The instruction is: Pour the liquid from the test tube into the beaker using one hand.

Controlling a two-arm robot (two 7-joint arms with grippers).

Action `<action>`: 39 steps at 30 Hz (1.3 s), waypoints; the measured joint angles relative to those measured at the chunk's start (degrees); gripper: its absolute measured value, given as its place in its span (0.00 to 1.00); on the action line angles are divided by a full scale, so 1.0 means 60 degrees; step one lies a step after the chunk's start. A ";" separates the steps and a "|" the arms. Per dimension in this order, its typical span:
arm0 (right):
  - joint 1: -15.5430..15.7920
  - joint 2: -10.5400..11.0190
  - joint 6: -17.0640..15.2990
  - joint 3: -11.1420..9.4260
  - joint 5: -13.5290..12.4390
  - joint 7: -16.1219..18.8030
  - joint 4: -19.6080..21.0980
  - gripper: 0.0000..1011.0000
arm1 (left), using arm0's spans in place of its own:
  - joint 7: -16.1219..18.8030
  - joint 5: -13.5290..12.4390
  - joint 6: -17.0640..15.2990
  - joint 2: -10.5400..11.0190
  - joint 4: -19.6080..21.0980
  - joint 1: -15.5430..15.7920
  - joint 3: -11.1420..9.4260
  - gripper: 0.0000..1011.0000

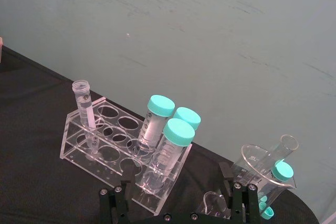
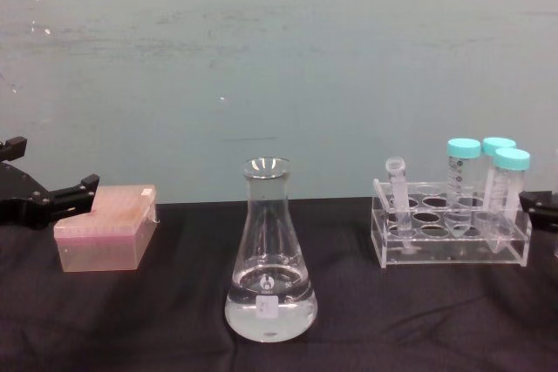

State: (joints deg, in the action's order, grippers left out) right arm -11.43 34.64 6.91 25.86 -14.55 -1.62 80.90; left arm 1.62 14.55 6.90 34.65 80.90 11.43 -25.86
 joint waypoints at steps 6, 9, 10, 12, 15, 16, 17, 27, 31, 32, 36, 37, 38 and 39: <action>0.0000 0.0000 0.0000 0.0000 0.0000 0.0000 0.0000 0.99 | 0.0000 0.0000 0.0000 0.0000 0.0000 -0.0001 0.0000 0.99; 0.0000 0.0000 0.0000 0.0000 0.0000 0.0000 0.0000 0.99 | 0.0000 -0.0001 0.0001 0.0000 0.0000 -0.0001 0.0000 0.99; 0.0000 0.0000 0.0000 -0.0001 0.0000 0.0000 0.0000 0.99 | 0.0000 0.0000 0.0001 0.0000 0.0000 -0.0001 0.0000 0.99; 0.0001 0.0000 0.0000 0.0000 0.0000 -0.0001 0.0000 0.99 | 0.0000 0.0000 0.0001 0.0000 0.0000 -0.0001 0.0000 0.99; 0.0000 0.0000 0.0000 -0.0001 0.0000 0.0000 0.0000 0.99 | 0.0000 0.0000 0.0001 0.0001 0.0000 0.0000 0.0000 0.99; 0.0000 0.0000 0.0000 -0.0001 0.0000 0.0000 0.0000 0.99 | 0.0000 0.0000 0.0000 0.0000 0.0000 0.0000 0.0000 0.99; 0.0000 0.0000 0.0000 -0.0001 0.0000 0.0000 0.0000 0.99 | 0.0000 0.0000 0.0001 0.0000 0.0000 0.0000 0.0000 0.99; 0.0000 0.0000 0.0000 0.0000 0.0000 0.0000 0.0000 0.99 | 0.0000 0.0000 0.0001 0.0000 0.0000 0.0000 0.0000 0.99; 0.0000 0.0000 0.0000 -0.0001 0.0000 0.0000 0.0000 0.99 | 0.0000 0.0000 0.0001 0.0000 0.0000 0.0000 0.0000 0.99; 0.0000 0.0000 0.0000 -0.0001 0.0000 0.0000 0.0000 0.99 | 0.0000 0.0000 0.0001 0.0000 0.0000 -0.0001 0.0000 0.99; 0.0000 0.0000 0.0000 -0.0001 0.0000 0.0000 0.0000 0.99 | 0.0000 0.0000 0.0001 0.0001 0.0000 0.0000 0.0000 0.99; 0.0000 0.0000 0.0000 -0.0001 0.0000 0.0000 0.0000 0.99 | 0.0000 0.0000 0.0001 0.0000 0.0000 0.0000 0.0000 0.99; 0.0000 0.0000 0.0000 0.0000 0.0000 0.0000 0.0000 0.99 | 0.0000 0.0000 0.0001 0.0000 0.0000 -0.0001 0.0000 0.99; 0.0000 0.0000 0.0000 0.0000 0.0000 0.0000 0.0000 0.99 | 0.0000 0.0000 0.0001 0.0000 0.0000 0.0000 0.0000 0.99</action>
State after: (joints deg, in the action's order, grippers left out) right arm -11.43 34.65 6.91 25.86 -14.55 -1.62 80.90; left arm 1.62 14.55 6.91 34.65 80.90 11.43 -25.86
